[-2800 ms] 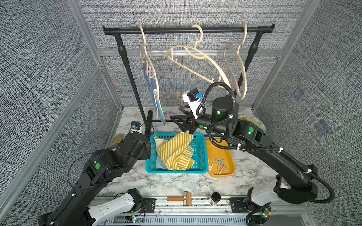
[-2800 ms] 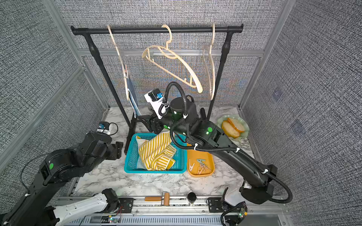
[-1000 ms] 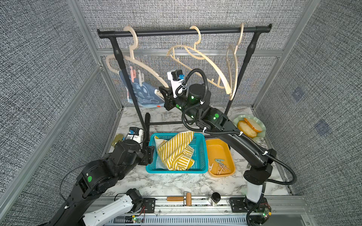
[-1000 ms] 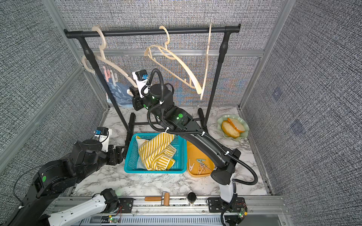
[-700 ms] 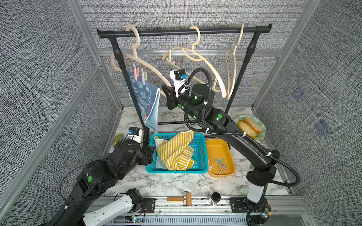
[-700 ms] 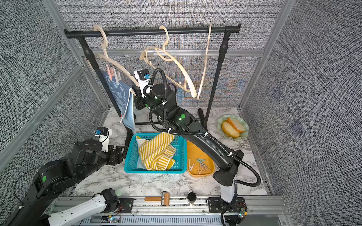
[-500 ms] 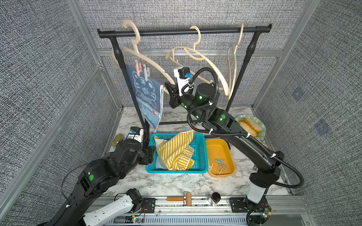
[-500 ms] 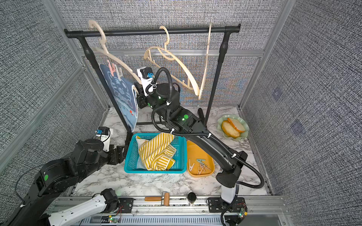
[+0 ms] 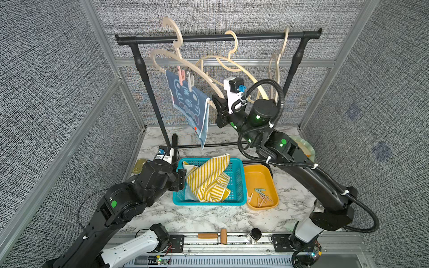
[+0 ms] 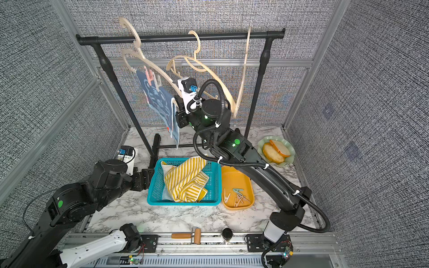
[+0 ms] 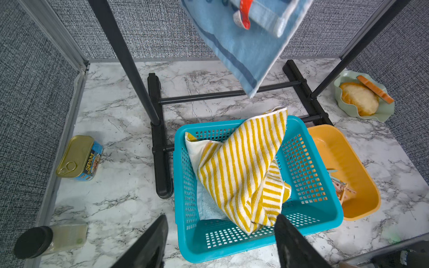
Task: Remove the clothespins securing towels to the hanger
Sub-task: Pick up the hanger from the clothesline.
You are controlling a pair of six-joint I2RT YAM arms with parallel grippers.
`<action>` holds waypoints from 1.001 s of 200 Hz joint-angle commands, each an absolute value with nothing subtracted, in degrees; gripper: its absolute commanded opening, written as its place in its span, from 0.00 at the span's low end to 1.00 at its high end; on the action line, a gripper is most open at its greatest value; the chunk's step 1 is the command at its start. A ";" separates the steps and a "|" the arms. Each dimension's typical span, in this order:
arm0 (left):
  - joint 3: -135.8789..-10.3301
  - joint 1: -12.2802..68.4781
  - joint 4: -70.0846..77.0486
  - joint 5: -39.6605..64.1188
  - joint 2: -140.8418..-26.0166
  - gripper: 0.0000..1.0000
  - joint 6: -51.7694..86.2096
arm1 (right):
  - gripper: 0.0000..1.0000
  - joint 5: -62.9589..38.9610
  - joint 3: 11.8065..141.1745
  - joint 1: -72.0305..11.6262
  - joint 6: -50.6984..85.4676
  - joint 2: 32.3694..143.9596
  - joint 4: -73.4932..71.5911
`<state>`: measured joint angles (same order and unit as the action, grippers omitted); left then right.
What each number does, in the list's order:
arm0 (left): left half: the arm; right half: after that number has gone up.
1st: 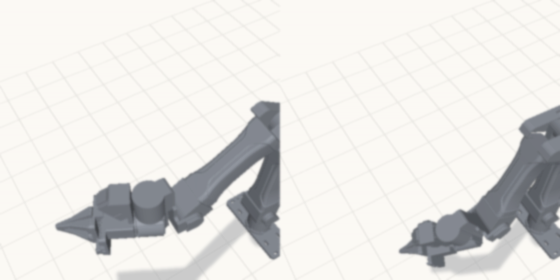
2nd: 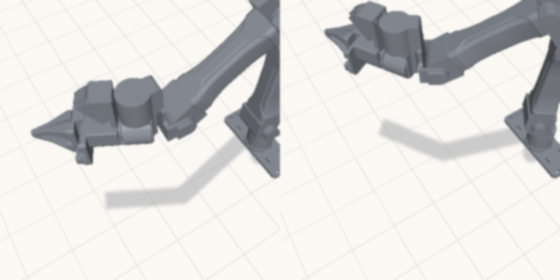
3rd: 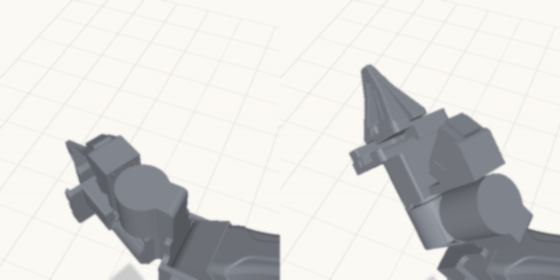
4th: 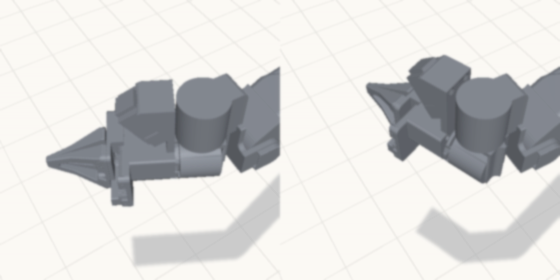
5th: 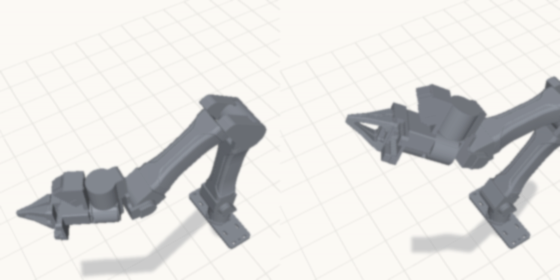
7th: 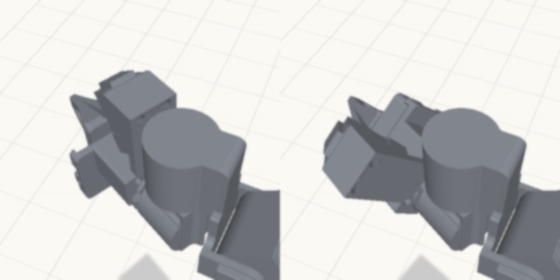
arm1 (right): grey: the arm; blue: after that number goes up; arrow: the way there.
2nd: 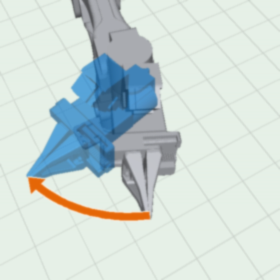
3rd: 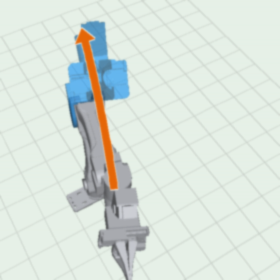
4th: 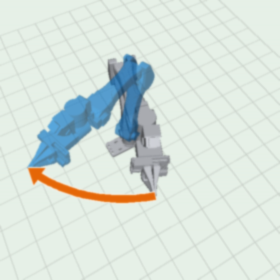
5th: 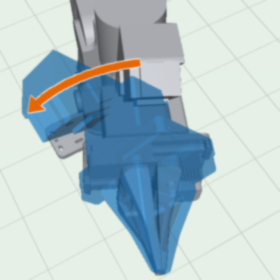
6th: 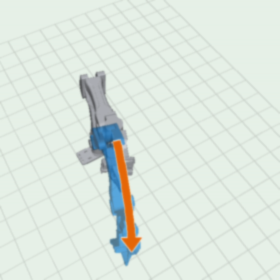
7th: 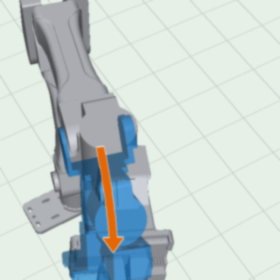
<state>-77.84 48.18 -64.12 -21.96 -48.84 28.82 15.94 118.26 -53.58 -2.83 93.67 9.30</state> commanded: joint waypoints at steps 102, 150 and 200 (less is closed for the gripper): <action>-86.23 48.08 -49.26 -16.41 -54.05 0.74 9.99 | 0.00 -10.17 97.09 -41.06 5.47 71.97 23.47; -93.53 47.99 -46.68 -12.80 -59.58 0.70 4.04 | 0.00 -31.44 84.84 -30.32 11.59 67.26 20.92; -96.86 41.46 -44.51 -3.72 -64.06 0.70 2.35 | 0.00 -48.14 76.00 -24.09 16.28 66.06 13.33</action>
